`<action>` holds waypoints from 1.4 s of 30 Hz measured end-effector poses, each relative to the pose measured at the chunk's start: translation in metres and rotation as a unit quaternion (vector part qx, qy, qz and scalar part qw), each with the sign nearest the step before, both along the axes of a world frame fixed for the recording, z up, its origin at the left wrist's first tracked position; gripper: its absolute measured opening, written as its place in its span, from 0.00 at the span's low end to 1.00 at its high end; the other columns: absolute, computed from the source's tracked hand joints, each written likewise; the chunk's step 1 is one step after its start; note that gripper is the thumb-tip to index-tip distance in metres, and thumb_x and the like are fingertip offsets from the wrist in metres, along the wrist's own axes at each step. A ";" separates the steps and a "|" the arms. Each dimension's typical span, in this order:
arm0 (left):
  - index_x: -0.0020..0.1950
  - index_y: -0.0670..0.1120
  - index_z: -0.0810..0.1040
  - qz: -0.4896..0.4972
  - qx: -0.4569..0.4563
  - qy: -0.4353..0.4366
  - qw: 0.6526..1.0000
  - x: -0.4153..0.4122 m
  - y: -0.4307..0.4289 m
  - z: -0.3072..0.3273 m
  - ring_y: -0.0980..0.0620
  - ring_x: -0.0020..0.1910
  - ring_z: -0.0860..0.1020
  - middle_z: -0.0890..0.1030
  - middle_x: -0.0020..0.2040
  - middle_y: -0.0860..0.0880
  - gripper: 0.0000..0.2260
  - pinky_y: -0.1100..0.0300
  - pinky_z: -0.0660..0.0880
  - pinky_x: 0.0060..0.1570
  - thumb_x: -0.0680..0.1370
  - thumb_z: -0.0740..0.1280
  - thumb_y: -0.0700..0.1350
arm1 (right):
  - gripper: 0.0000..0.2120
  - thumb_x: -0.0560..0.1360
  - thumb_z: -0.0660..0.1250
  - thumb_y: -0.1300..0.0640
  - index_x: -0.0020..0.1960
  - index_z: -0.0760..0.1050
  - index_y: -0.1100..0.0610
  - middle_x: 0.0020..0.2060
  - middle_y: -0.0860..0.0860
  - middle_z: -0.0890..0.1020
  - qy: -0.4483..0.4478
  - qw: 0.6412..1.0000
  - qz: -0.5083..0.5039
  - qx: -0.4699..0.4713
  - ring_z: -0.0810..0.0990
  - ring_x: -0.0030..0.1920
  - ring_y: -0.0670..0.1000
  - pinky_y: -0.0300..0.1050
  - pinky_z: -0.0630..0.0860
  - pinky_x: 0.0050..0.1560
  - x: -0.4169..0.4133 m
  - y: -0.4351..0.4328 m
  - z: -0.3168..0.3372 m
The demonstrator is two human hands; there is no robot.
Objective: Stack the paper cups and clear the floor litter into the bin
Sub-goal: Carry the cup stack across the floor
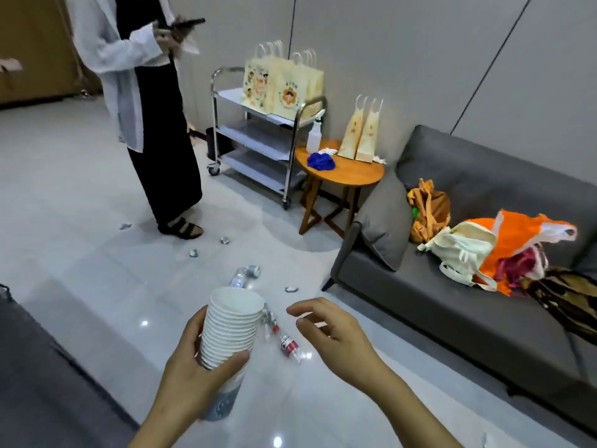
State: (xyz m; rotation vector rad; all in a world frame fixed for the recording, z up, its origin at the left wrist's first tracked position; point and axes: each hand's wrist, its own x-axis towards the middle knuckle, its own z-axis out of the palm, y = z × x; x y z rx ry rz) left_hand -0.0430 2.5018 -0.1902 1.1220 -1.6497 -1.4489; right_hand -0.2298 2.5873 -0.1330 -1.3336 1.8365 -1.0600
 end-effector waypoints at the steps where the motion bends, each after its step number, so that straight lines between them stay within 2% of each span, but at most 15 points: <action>1: 0.54 0.68 0.67 0.016 -0.005 -0.001 1.000 -0.004 -0.014 0.005 0.63 0.50 0.76 0.77 0.52 0.65 0.33 0.65 0.71 0.45 0.50 0.71 0.60 | 0.10 0.77 0.61 0.58 0.49 0.75 0.42 0.49 0.37 0.76 0.003 1.000 0.018 0.001 0.75 0.48 0.38 0.28 0.71 0.47 -0.005 -0.021 0.004; 5: 0.53 0.71 0.65 0.050 -0.023 -0.015 0.998 -0.016 -0.057 0.011 0.66 0.52 0.74 0.74 0.53 0.67 0.32 0.66 0.70 0.47 0.52 0.71 0.61 | 0.08 0.76 0.62 0.59 0.49 0.76 0.47 0.47 0.38 0.76 0.011 0.997 0.069 -0.009 0.74 0.44 0.34 0.29 0.71 0.46 -0.018 -0.091 0.012; 8: 0.53 0.72 0.65 0.074 -0.023 -0.027 0.997 -0.030 -0.084 0.004 0.69 0.52 0.74 0.74 0.53 0.70 0.31 0.66 0.70 0.48 0.53 0.71 0.61 | 0.08 0.76 0.62 0.59 0.52 0.78 0.50 0.47 0.41 0.76 0.009 0.996 0.086 -0.002 0.75 0.44 0.36 0.33 0.72 0.48 -0.035 -0.129 0.002; 11: 0.54 0.69 0.65 0.081 -0.026 -0.035 0.996 -0.056 -0.112 0.003 0.65 0.51 0.74 0.73 0.53 0.67 0.32 0.63 0.69 0.50 0.52 0.71 0.61 | 0.08 0.77 0.62 0.59 0.53 0.78 0.51 0.49 0.43 0.76 0.009 0.996 0.088 0.006 0.75 0.45 0.38 0.29 0.71 0.46 -0.059 -0.162 -0.011; 13: 0.59 0.63 0.66 0.077 -0.021 -0.043 0.996 -0.081 -0.139 0.001 0.61 0.50 0.74 0.74 0.53 0.62 0.35 0.60 0.70 0.50 0.54 0.73 0.57 | 0.08 0.76 0.62 0.59 0.52 0.78 0.51 0.49 0.43 0.76 -0.005 0.997 0.076 0.016 0.75 0.45 0.39 0.27 0.69 0.44 -0.080 -0.185 -0.019; 16: 0.59 0.63 0.65 0.046 -0.028 -0.048 0.997 -0.120 -0.188 -0.001 0.71 0.47 0.74 0.73 0.51 0.67 0.35 0.67 0.69 0.45 0.55 0.74 0.56 | 0.08 0.76 0.62 0.59 0.51 0.78 0.49 0.48 0.42 0.76 -0.027 0.998 0.042 0.026 0.75 0.44 0.38 0.28 0.70 0.45 -0.116 -0.219 -0.027; 19: 0.56 0.65 0.65 0.011 -0.030 -0.044 0.999 -0.162 -0.239 0.000 0.78 0.44 0.72 0.72 0.50 0.68 0.31 0.69 0.68 0.42 0.63 0.78 0.44 | 0.09 0.76 0.62 0.59 0.47 0.76 0.46 0.45 0.38 0.76 -0.052 0.998 -0.006 0.025 0.75 0.42 0.36 0.32 0.73 0.47 -0.153 -0.257 -0.032; 21: 0.59 0.61 0.65 -0.006 -0.026 -0.046 0.999 -0.185 -0.273 0.002 0.76 0.44 0.73 0.73 0.50 0.67 0.31 0.69 0.69 0.42 0.66 0.76 0.39 | 0.09 0.76 0.63 0.59 0.45 0.75 0.45 0.45 0.38 0.76 -0.054 0.998 -0.035 0.027 0.74 0.41 0.34 0.27 0.70 0.44 -0.177 -0.284 -0.033; 24: 0.61 0.59 0.65 -0.019 -0.019 -0.049 0.998 -0.208 -0.323 -0.002 0.67 0.48 0.74 0.73 0.52 0.66 0.32 0.70 0.69 0.43 0.66 0.75 0.38 | 0.08 0.76 0.62 0.59 0.47 0.76 0.47 0.47 0.41 0.77 -0.042 0.997 -0.042 0.046 0.74 0.40 0.32 0.24 0.68 0.42 -0.203 -0.323 -0.037; 29: 0.61 0.60 0.63 -0.015 -0.006 -0.062 0.998 -0.231 -0.414 -0.010 0.66 0.48 0.73 0.71 0.51 0.67 0.34 0.71 0.68 0.43 0.64 0.77 0.40 | 0.08 0.77 0.62 0.58 0.53 0.77 0.53 0.48 0.43 0.75 0.006 0.996 -0.042 0.085 0.74 0.42 0.37 0.21 0.67 0.42 -0.237 -0.405 -0.051; 34: 0.67 0.55 0.64 -0.003 0.018 -0.061 0.998 -0.244 -0.552 -0.034 0.60 0.51 0.74 0.73 0.55 0.61 0.37 0.60 0.71 0.52 0.64 0.78 0.40 | 0.08 0.77 0.61 0.57 0.54 0.77 0.52 0.46 0.40 0.74 0.014 0.993 -0.035 0.110 0.74 0.41 0.36 0.19 0.66 0.40 -0.256 -0.541 -0.078; 36: 0.67 0.57 0.63 -0.001 0.012 -0.056 0.998 -0.248 -0.627 -0.044 0.59 0.52 0.74 0.72 0.56 0.60 0.36 0.60 0.71 0.51 0.65 0.75 0.39 | 0.08 0.77 0.62 0.58 0.53 0.77 0.52 0.45 0.41 0.74 0.006 0.993 -0.045 0.108 0.74 0.41 0.37 0.19 0.66 0.40 -0.261 -0.618 -0.090; 38: 0.64 0.60 0.62 -0.003 0.009 -0.042 0.999 -0.253 -0.711 -0.050 0.64 0.51 0.73 0.72 0.55 0.65 0.35 0.65 0.70 0.49 0.65 0.75 0.38 | 0.08 0.76 0.62 0.58 0.53 0.77 0.52 0.46 0.42 0.75 0.003 0.993 -0.062 0.101 0.74 0.41 0.37 0.20 0.66 0.40 -0.265 -0.702 -0.098; 40: 0.63 0.61 0.61 -0.010 0.011 -0.044 0.999 -0.256 -0.792 -0.048 0.66 0.52 0.73 0.70 0.55 0.68 0.36 0.64 0.71 0.50 0.64 0.77 0.43 | 0.08 0.76 0.62 0.58 0.53 0.77 0.52 0.47 0.43 0.75 0.009 0.993 -0.078 0.093 0.74 0.41 0.38 0.20 0.66 0.40 -0.268 -0.782 -0.096; 42: 0.63 0.64 0.60 -0.010 0.010 -0.054 0.998 -0.258 -0.873 -0.039 0.60 0.55 0.73 0.71 0.57 0.64 0.39 0.59 0.71 0.53 0.58 0.77 0.54 | 0.08 0.77 0.62 0.57 0.54 0.77 0.51 0.48 0.43 0.75 0.024 0.993 -0.076 0.089 0.74 0.42 0.39 0.20 0.66 0.39 -0.273 -0.862 -0.089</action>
